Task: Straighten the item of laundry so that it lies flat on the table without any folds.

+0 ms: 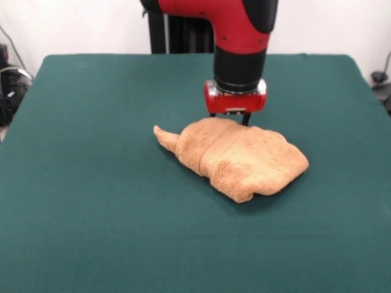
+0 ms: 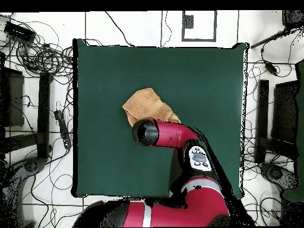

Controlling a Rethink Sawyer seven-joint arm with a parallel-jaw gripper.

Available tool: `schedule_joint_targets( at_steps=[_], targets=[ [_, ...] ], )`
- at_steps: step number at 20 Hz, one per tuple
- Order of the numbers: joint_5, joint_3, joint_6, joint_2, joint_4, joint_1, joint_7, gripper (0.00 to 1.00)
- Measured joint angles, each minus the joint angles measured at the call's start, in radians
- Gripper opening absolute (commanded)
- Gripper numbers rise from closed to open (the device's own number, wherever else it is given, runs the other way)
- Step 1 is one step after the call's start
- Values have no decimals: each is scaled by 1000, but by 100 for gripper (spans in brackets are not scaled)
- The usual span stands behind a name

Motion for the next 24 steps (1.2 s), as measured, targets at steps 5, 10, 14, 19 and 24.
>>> schedule_joint_targets(
  at_steps=[5,10,14,19,24],
  targets=[
    [0,0,14,10,-18,2,0,100],
    [0,0,19,10,-20,2,0,100],
    [0,0,30,10,-24,1,0,100],
    [0,0,41,10,-29,-1,0,100],
    [0,1,52,10,-34,-10,0,100]
  ],
)
